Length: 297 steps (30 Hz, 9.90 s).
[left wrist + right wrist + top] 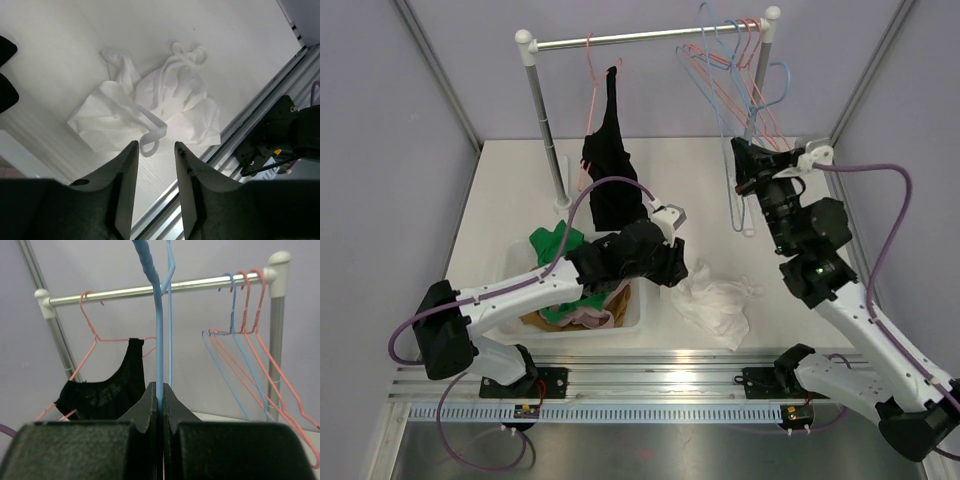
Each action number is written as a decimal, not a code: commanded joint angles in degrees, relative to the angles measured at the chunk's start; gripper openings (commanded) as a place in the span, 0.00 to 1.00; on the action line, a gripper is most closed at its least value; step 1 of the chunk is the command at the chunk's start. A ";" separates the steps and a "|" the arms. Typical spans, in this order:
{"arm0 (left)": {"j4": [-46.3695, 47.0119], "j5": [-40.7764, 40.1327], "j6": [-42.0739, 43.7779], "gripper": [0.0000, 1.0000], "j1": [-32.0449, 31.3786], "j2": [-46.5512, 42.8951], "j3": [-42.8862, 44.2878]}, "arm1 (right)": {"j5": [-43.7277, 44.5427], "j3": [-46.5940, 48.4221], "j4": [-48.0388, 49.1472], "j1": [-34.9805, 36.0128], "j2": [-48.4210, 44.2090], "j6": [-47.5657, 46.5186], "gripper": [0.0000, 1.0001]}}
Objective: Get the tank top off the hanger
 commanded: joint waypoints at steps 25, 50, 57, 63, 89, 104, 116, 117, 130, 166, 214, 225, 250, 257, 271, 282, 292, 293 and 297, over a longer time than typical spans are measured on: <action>-21.12 -18.03 1.45 0.99 -0.61 -31.65 -0.13 | -2.79 72.31 -72.47 -8.44 42.43 3.50 0.00; -12.61 -14.08 -0.67 0.99 -2.01 -25.54 -4.45 | -11.06 76.13 -71.86 -13.63 45.09 8.51 0.64; -4.44 -16.10 -0.84 0.99 -5.88 -9.27 0.03 | -17.29 63.66 -69.05 -13.72 27.37 7.72 0.99; 0.32 -13.21 -1.37 0.99 -8.34 9.16 7.13 | -22.21 35.67 -60.36 -13.72 4.71 12.98 0.99; -12.16 -13.27 -0.49 0.00 -9.66 25.49 24.04 | -27.24 18.90 -64.38 -13.63 -22.86 13.35 0.99; -32.55 -37.02 -2.68 0.00 -4.32 -7.20 23.00 | -26.71 19.43 -64.56 -13.72 -23.22 13.25 0.99; -36.50 -41.75 -12.26 0.00 8.17 -31.04 2.15 | -28.73 17.24 -61.40 -13.72 -21.90 15.28 1.00; -37.20 -42.81 -13.66 0.00 8.61 -32.62 1.80 | -28.90 17.15 -60.79 -13.72 -21.81 15.54 0.99; -38.81 -38.09 -10.60 0.00 15.74 -32.20 0.05 | -31.19 15.21 -57.97 -13.63 -20.76 18.53 0.99; -31.76 -24.46 -7.61 0.99 17.76 -30.96 -1.57 | -30.40 13.63 -58.67 -13.72 -20.93 16.68 1.00; -26.84 -6.79 20.60 0.15 35.86 25.55 67.71 | -38.84 8.97 -58.58 -13.72 -22.77 18.97 0.99; -29.74 -8.19 20.51 0.00 36.04 30.11 75.70 | -39.10 8.71 -58.67 -13.72 -22.95 18.71 0.99; -26.76 6.75 14.19 0.00 38.15 20.99 72.11 | -39.80 9.15 -58.23 -13.72 -21.37 18.79 0.99; -26.57 9.47 12.26 0.00 37.18 16.06 70.08 | -39.80 9.85 -58.85 -13.72 -21.81 18.71 0.99; -23.33 16.77 7.16 0.00 31.12 -1.95 42.15 | -41.03 9.24 -56.65 -13.72 -21.90 20.90 1.00; -12.00 12.12 1.63 0.00 13.47 -17.50 17.29 | -40.60 4.06 -49.72 -13.72 -20.58 25.29 0.97; -7.16 1.83 -2.59 0.00 -5.70 -20.59 5.49 | -36.03 -3.59 -43.47 -13.72 -17.51 27.23 0.85; -6.54 1.65 -3.12 0.00 -7.10 -20.50 5.05 | -35.68 -4.29 -43.55 -13.63 -16.54 26.80 0.83; -4.35 -3.69 -5.75 0.00 -9.75 -19.54 4.87 | -36.81 -5.88 -44.87 -13.72 -14.60 25.30 0.73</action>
